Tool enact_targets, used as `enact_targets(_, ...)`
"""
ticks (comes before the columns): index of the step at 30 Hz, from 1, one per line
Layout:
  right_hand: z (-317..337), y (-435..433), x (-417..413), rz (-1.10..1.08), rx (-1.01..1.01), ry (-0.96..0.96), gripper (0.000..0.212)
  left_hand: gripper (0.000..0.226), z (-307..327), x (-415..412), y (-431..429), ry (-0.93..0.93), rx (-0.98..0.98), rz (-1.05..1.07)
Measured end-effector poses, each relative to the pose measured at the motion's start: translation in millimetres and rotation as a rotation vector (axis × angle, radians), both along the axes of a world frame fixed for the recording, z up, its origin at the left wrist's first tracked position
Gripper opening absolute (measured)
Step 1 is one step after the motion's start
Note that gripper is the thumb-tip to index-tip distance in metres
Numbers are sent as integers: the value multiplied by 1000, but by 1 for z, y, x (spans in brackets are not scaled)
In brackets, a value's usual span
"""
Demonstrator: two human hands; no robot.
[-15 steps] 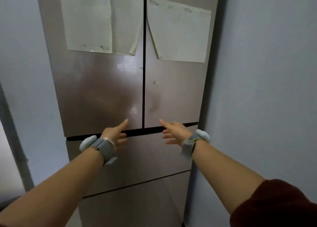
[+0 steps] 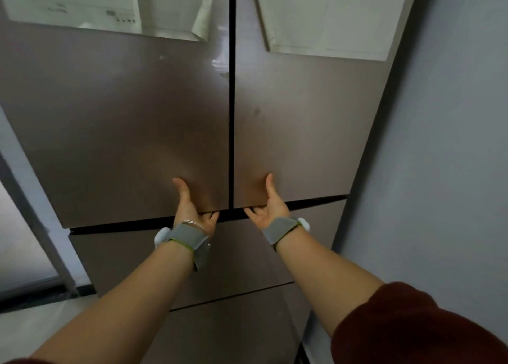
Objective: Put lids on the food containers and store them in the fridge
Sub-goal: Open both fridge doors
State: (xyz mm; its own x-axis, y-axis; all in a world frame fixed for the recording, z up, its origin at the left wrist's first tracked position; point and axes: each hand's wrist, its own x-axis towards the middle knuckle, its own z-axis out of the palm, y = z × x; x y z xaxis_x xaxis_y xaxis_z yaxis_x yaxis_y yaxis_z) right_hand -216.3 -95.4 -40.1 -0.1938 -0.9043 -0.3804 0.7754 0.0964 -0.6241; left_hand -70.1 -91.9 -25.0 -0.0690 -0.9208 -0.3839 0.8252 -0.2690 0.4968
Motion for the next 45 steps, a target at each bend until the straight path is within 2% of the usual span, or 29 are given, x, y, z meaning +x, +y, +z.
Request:
enact_targets(5, 1, 4, -10, 80, 30, 140, 77, 97, 2, -7, 8, -13, 17, 5)
enact_targets(8, 1, 5, -9, 69, 83, 294, 69, 117, 1, -4, 11, -28, 38, 3)
enact_targets(11, -8, 9, -12, 56, 78, 382, 75, 133, -5, -1, 11, -100, 14, -22)
enact_targets(15, -19, 18, -19, 22, 91, 483, 107, 149, -6, -1, 16, -131, 36, 57)
enact_targets(16, -20, 23, -21, 12, 107, 516, 108, 150, -6, -3, 21, -144, 47, 88)
enact_targets(19, -24, 37, -27, -59, 154, 598, 94, 131, -13, -6, 48, -269, 145, 221)
enact_targets(21, -24, 44, -26, -93, 162, 604, 103, 116, -18, 3, 65, -351, 181, 302)
enact_targets(22, -22, 51, -25, -95, 161, 596, 107, 110, -21, 11, 75, -353, 170, 318)
enact_targets(24, -19, 61, -25, -79, 146, 561, 97, 106, -24, 29, 91, -285, 102, 310)
enact_targets(26, -19, 73, -29, -69, 103, 454, 84, 99, -26, 41, 109, -239, 78, 307)
enact_targets(29, -18, 101, -29, -61, -2, 90, 73, 59, -30, 43, 143, -215, -10, 369)
enact_targets(32, -23, 133, -45, -165, 20, 1, 42, 50, -40, 34, 173, -222, 39, 396)
enact_targets(35, -37, 170, -66, -212, 157, 83, 38, 49, -54, 22, 198, -199, 163, 369)
enact_targets(38, -57, 196, -82, -99, 313, 408, 36, 33, -52, -5, 218, -265, 173, 283)
enact_targets(41, -44, 215, -69, 235, 281, 1378, 23, 30, -17, -29, 227, -425, -68, 307)
enact_targets(43, -20, 222, -49, 160, 18, 1781, 24, 28, 12, -36, 224, -674, -349, 401)
enact_targets(45, 13, 226, -28, 59, -255, 1931, 19, 16, 38, -39, 215, -1127, -678, 532)
